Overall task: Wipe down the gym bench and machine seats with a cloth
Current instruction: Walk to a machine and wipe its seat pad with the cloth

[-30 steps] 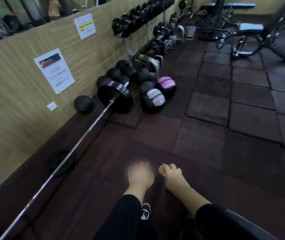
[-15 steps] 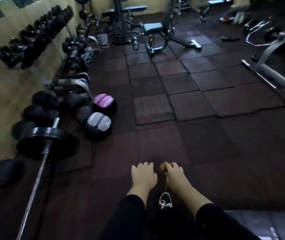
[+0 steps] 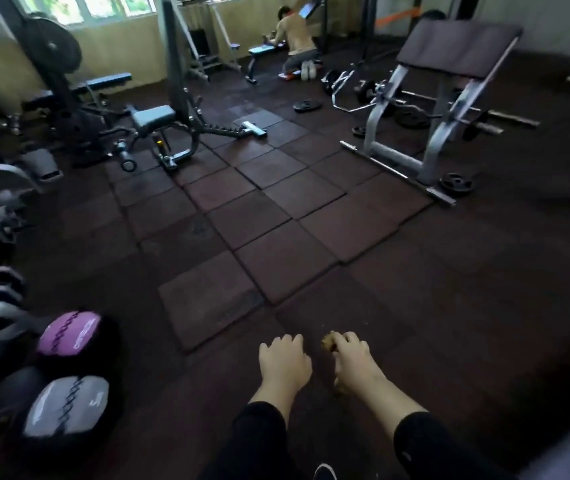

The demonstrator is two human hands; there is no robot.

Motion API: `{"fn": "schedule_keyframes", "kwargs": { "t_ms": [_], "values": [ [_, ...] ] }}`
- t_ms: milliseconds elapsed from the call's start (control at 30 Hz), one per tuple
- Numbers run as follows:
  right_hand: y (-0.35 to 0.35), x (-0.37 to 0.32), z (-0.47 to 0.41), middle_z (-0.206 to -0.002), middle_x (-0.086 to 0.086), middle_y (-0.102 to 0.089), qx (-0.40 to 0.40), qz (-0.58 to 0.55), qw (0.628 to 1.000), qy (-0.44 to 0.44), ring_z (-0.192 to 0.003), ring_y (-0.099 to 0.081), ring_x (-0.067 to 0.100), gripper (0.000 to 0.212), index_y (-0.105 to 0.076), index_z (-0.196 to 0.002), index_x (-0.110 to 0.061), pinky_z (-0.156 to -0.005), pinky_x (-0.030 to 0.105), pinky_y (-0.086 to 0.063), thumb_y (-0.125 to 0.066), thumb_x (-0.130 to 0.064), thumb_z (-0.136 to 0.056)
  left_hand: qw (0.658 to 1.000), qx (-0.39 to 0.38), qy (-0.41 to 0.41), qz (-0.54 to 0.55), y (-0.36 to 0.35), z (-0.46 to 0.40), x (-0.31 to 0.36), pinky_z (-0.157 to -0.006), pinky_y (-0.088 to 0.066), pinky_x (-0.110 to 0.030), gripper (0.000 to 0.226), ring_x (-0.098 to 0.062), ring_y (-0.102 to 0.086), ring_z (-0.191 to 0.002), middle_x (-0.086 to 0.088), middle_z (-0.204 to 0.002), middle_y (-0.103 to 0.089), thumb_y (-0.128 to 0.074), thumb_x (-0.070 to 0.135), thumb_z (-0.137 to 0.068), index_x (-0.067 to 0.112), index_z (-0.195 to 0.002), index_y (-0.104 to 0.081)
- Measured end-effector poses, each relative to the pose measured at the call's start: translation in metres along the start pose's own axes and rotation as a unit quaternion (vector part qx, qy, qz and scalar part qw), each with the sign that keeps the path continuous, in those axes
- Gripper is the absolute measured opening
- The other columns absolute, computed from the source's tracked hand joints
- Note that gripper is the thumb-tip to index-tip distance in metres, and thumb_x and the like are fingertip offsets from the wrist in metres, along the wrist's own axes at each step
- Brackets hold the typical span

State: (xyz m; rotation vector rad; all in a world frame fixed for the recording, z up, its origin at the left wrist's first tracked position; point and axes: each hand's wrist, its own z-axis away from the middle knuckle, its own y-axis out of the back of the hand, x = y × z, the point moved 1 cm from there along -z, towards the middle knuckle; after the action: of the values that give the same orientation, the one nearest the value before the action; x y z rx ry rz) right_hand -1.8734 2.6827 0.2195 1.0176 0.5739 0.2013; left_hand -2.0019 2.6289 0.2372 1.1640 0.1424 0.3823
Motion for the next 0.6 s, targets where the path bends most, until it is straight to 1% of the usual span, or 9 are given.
{"fn": "schedule_keyframes", "kwargs": {
  "t_ms": [100, 167, 267, 333, 400, 500, 600],
  "values": [
    [0.027, 0.038, -0.015, -0.138, 0.004, -0.031, 0.023, -0.043, 0.996, -0.068, -0.120, -0.036, 0.026, 0.053, -0.028, -0.139, -0.013, -0.103, 0.031, -0.030, -0.049, -0.013, -0.091, 0.998, -0.015, -0.055, -0.022, 0.015, -0.050, 0.037, -0.097, -0.036, -0.041, 0.038, -0.023, -0.051, -0.118, 0.002, -0.128, -0.056, -0.037, 0.034, -0.098, 0.022, -0.133, -0.047],
    [0.036, 0.064, -0.029, -0.138, 0.005, -0.032, 0.023, -0.057, 0.992, -0.107, -0.120, -0.037, 0.026, 0.054, -0.026, -0.141, -0.012, -0.103, 0.032, -0.030, -0.047, -0.012, -0.091, 0.995, -0.023, -0.093, -0.041, 0.021, -0.084, 0.065, -0.095, -0.035, -0.039, 0.038, -0.022, -0.051, -0.117, 0.002, -0.127, -0.056, -0.038, 0.033, -0.097, 0.022, -0.133, -0.047],
    [0.052, 0.107, -0.058, -0.136, 0.005, -0.033, 0.023, -0.110, 0.974, -0.199, -0.119, -0.039, 0.030, 0.061, -0.024, -0.143, -0.016, -0.099, 0.035, -0.037, -0.054, -0.014, -0.090, 0.984, -0.034, -0.160, -0.064, 0.033, -0.139, 0.113, -0.097, -0.034, -0.040, 0.041, -0.022, -0.051, -0.119, 0.002, -0.128, -0.056, -0.038, 0.033, -0.097, 0.021, -0.136, -0.046],
    [0.067, 0.134, -0.081, -0.137, 0.005, -0.033, 0.038, -0.134, 0.961, -0.238, -0.121, -0.038, 0.032, 0.063, -0.025, -0.143, -0.017, -0.101, 0.036, -0.037, -0.057, -0.012, -0.089, 0.975, -0.044, -0.203, -0.084, 0.045, -0.178, 0.146, -0.100, -0.033, -0.042, 0.044, -0.023, -0.049, -0.122, 0.001, -0.131, -0.054, -0.038, 0.034, -0.097, 0.021, -0.139, -0.043],
    [0.090, 0.161, -0.109, -0.139, 0.006, -0.033, 0.061, -0.154, 0.951, -0.262, -0.123, -0.037, 0.033, 0.062, -0.024, -0.145, -0.019, -0.103, 0.037, -0.035, -0.054, -0.012, -0.092, 0.964, -0.050, -0.240, -0.098, 0.059, -0.221, 0.177, -0.102, -0.031, -0.044, 0.046, -0.024, -0.046, -0.125, -0.001, -0.135, -0.052, -0.038, 0.033, -0.098, 0.021, -0.142, -0.040],
    [0.131, 0.203, -0.151, -0.140, 0.007, -0.033, 0.117, -0.173, 0.932, -0.297, -0.121, -0.037, 0.033, 0.050, -0.025, -0.144, -0.020, -0.104, 0.037, -0.033, -0.041, -0.013, -0.097, 0.949, -0.047, -0.287, -0.125, 0.088, -0.287, 0.220, -0.104, -0.030, -0.045, 0.046, -0.024, -0.044, -0.127, -0.002, -0.136, -0.050, -0.037, 0.034, -0.098, 0.021, -0.142, -0.039],
    [0.170, 0.238, -0.180, -0.142, 0.008, -0.032, 0.167, -0.189, 0.908, -0.335, -0.120, -0.038, 0.033, 0.047, -0.024, -0.145, -0.020, -0.105, 0.038, -0.032, -0.035, -0.015, -0.099, 0.934, -0.043, -0.325, -0.141, 0.114, -0.341, 0.260, -0.104, -0.030, -0.043, 0.045, -0.023, -0.044, -0.127, -0.001, -0.135, -0.050, -0.036, 0.033, -0.098, 0.021, -0.142, -0.039]
  ]
}}
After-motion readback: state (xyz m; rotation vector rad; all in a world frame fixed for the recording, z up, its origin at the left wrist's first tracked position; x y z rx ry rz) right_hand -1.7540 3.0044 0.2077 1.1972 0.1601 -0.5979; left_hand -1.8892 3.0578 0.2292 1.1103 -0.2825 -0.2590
